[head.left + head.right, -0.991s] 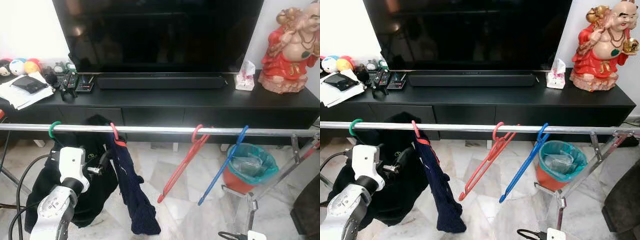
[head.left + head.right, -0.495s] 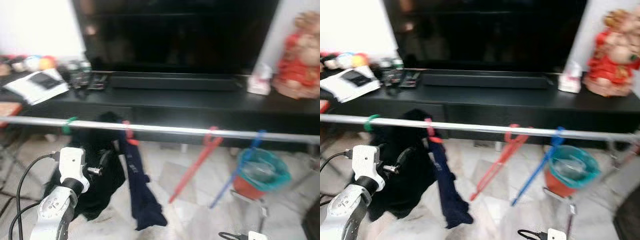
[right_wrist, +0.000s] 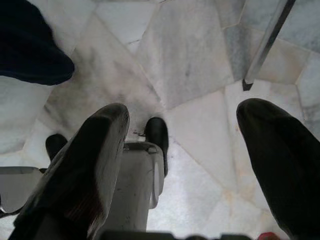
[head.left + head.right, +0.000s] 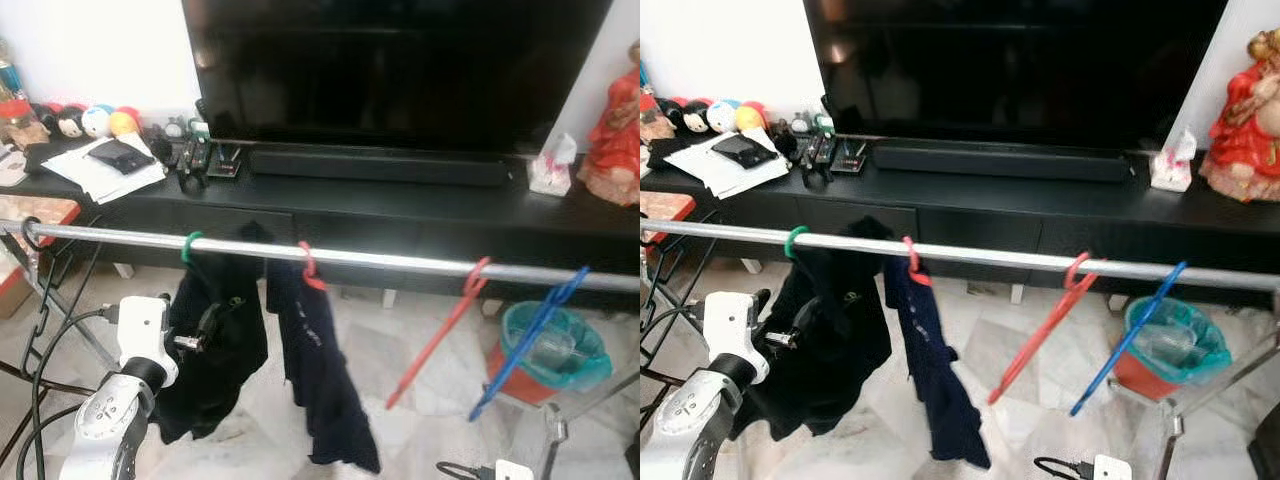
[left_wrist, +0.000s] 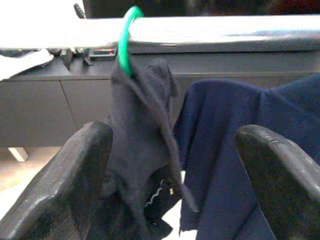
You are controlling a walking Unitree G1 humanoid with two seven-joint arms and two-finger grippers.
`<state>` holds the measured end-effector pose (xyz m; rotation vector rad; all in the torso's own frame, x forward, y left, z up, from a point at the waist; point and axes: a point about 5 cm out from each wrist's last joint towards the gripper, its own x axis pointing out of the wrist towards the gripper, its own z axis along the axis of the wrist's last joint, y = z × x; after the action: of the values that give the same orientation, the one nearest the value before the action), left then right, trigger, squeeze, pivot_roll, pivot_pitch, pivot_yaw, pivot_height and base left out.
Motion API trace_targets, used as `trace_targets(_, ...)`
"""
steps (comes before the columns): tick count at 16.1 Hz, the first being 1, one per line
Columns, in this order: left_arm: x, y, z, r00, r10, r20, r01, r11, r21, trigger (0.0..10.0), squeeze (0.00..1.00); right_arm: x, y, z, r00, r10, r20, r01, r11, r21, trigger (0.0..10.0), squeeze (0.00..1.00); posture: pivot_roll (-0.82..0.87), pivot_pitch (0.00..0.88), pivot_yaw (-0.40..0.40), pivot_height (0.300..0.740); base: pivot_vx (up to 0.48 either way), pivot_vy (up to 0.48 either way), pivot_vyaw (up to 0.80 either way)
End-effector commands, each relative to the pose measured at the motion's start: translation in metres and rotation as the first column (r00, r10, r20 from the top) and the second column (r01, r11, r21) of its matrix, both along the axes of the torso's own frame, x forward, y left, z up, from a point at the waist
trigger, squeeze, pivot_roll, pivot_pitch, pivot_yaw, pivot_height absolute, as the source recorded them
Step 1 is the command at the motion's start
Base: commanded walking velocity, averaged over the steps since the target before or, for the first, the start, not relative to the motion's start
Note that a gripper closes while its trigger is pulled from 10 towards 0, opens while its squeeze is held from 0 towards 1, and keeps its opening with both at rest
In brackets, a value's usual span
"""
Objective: Hang hanger
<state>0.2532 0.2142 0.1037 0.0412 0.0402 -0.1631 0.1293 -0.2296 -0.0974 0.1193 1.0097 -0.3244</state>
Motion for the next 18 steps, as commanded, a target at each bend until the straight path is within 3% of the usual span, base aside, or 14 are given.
trace_targets(1, -0.0008, -0.0005, 0.0015, 1.000, -0.011, 0.006, 0.011, 1.000, 0.004, 10.0, 0.00, -0.0034, 0.0009, -0.0015, 1.000, -0.008, -0.015, 0.008, 1.000, 0.004, 10.0, 0.00, 0.07, 0.000, 0.023, 0.740, 0.000, 0.000, 0.00)
trace_targets(18, 0.0023, 0.0010, 0.0062, 1.000, -0.015, 0.006, 0.015, 0.999, 0.035, 10.0, 0.00, -0.0023, 0.0051, -0.0022, 1.000, -0.007, -0.018, 0.007, 1.000, 0.012, 10.0, 0.00, 0.08, 0.000, 0.027, 0.740, 0.000, 0.000, 0.00)
